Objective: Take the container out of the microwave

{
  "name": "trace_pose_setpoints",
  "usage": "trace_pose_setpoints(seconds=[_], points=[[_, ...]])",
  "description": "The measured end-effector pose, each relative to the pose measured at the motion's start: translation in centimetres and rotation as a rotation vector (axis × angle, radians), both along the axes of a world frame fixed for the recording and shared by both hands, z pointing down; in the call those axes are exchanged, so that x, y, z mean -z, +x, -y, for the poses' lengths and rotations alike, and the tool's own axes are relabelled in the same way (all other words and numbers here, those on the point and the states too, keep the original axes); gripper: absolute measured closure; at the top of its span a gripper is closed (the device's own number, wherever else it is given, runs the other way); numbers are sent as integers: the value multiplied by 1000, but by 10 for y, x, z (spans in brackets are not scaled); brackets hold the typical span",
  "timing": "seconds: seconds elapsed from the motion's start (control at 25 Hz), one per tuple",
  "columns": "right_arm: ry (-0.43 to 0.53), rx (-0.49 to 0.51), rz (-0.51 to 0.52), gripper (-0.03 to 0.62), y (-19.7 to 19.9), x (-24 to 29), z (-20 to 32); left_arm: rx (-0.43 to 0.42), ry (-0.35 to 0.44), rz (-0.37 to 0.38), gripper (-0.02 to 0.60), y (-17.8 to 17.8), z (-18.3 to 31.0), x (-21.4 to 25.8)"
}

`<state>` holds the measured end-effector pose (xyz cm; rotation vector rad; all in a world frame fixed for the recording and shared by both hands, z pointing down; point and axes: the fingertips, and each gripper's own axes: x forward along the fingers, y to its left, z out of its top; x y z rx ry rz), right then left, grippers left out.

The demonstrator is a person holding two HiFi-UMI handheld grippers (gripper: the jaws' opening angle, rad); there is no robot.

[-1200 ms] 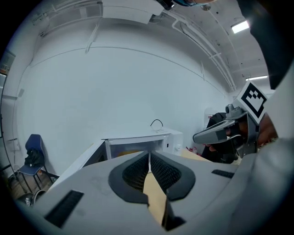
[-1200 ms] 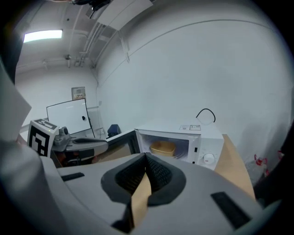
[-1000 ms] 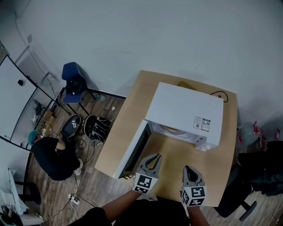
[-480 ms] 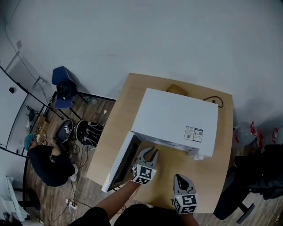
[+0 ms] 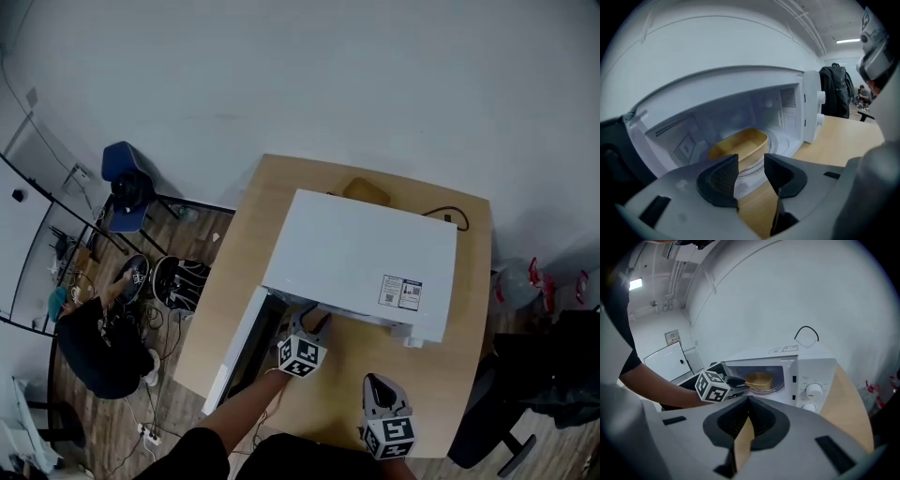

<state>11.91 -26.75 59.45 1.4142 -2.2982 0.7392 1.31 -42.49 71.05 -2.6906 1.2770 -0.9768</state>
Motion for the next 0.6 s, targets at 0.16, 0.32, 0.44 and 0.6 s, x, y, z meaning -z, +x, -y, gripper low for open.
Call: trace_pose_setpoints(seconds=[0.16,0.32,0.44,0.6], points=[[-7,7,-11,536,8,-5,4,-53,-4,82,405,3,9,-17],[2,-18,-12,536,19,-4,13,-62,-9,104,387,2,20,-21],[3,-45,-10,536,29,-4,20,-71,-9,119,380,2,26,-23],[13,-41,-19,536,35,-5,23,-110,-7,152,376,8,33,-26]])
